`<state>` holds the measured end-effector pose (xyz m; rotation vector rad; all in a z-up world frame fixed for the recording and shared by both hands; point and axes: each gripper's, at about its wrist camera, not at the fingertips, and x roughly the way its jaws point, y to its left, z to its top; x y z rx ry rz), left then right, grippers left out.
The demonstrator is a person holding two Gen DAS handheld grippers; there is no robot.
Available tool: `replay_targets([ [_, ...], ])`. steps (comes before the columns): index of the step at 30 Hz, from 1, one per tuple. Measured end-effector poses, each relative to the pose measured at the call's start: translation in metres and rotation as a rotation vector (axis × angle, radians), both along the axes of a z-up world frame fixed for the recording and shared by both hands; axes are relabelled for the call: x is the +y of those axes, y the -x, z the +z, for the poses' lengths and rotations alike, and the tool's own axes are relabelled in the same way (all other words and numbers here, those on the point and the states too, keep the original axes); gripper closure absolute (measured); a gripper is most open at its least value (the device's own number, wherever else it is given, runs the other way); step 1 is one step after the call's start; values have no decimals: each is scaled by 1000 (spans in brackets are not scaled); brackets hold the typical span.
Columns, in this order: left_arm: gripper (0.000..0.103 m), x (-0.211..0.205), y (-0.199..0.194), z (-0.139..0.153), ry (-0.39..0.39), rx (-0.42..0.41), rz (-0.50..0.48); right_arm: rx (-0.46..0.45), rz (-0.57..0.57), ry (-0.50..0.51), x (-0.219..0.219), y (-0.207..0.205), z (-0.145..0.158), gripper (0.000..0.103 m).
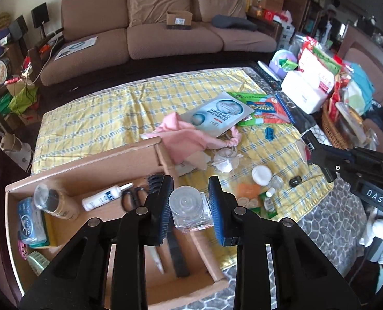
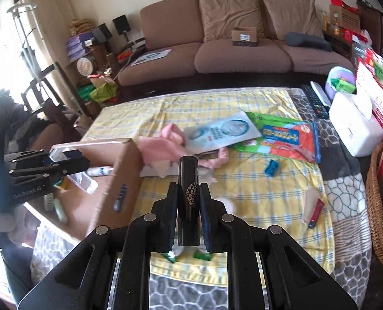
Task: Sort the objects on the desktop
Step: 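Carry both items into the cardboard box and open both tools to release them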
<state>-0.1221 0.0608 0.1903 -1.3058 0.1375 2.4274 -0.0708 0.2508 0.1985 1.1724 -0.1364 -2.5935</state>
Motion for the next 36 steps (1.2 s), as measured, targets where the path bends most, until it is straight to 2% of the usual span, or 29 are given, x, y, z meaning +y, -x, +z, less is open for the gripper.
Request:
replay_targets([
  [3, 77, -48, -9, 2, 10, -9, 40, 4, 76, 7, -54, -4, 11, 88],
  [7, 77, -104, -15, -10, 43, -28, 87, -16, 172, 26, -130, 0, 6, 88],
  [13, 77, -160, -10, -52, 102, -97, 126, -136, 253, 53, -226, 20, -40, 88],
  [18, 80, -175, 2, -90, 133, -166, 117, -250, 284, -6, -279, 38, -84, 88],
  [22, 80, -181, 12, -108, 134, -195, 124, -312, 296, -66, -297, 46, -107, 86],
  [24, 79, -188, 16, -104, 97, -186, 143, -311, 274, -82, -297, 50, -111, 83],
  [25, 77, -193, 17, -101, 80, -182, 153, -307, 258, -70, -294, 53, -111, 76],
  [26, 73, -198, 18, -98, 68, -175, 162, -300, 246, -46, -290, 55, -108, 67],
  [27, 72, -202, 18, -93, 56, -165, 170, -289, 232, -27, -286, 56, -105, 64],
  [30, 67, -209, 18, -79, 63, -136, 178, -259, 217, 3, -274, 56, -92, 63],
  [32, 60, -210, 16, -68, 54, -117, 175, -232, 207, 7, -263, 52, -81, 64],
  [36, 49, -193, 5, -46, 41, -72, 149, -197, 167, 10, -233, 44, -59, 63],
])
